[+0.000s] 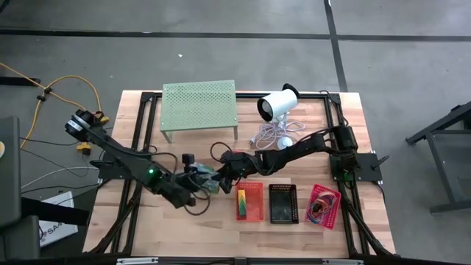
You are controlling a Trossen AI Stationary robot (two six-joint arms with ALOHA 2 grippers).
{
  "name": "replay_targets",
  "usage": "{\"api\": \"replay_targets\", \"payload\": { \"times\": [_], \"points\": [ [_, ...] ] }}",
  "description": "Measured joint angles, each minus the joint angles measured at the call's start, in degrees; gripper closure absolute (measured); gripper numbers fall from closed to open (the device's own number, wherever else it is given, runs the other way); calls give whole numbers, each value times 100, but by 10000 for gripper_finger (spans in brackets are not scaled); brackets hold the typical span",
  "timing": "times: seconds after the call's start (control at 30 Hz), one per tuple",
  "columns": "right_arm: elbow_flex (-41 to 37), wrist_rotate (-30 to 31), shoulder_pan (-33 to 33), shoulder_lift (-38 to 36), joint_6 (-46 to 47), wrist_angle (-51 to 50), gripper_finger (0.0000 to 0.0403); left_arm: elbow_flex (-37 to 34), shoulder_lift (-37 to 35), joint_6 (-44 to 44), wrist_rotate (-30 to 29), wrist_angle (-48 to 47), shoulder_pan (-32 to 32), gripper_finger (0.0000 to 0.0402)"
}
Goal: Pick & Place Office Desk Supplies
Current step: Put the bottom crayon box into the orange basket
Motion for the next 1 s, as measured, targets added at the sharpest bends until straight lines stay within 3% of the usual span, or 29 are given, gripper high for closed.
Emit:
{"api": "replay_targets", "payload": {
  "times": [0.27,0.63,1.0],
  "points": [
    [0,-13,2,-150,-20,-310,327,-1,-368,-8,-112,-11,-308,312],
    [-6,618,57,-1289,-175,-1709,326,-2,-363,-46,-138,-22,-330,312],
    [19,655,192,-2146,999,-2851,325,-9,-355,-46,-173,-39,-300,312]
  ]
}}
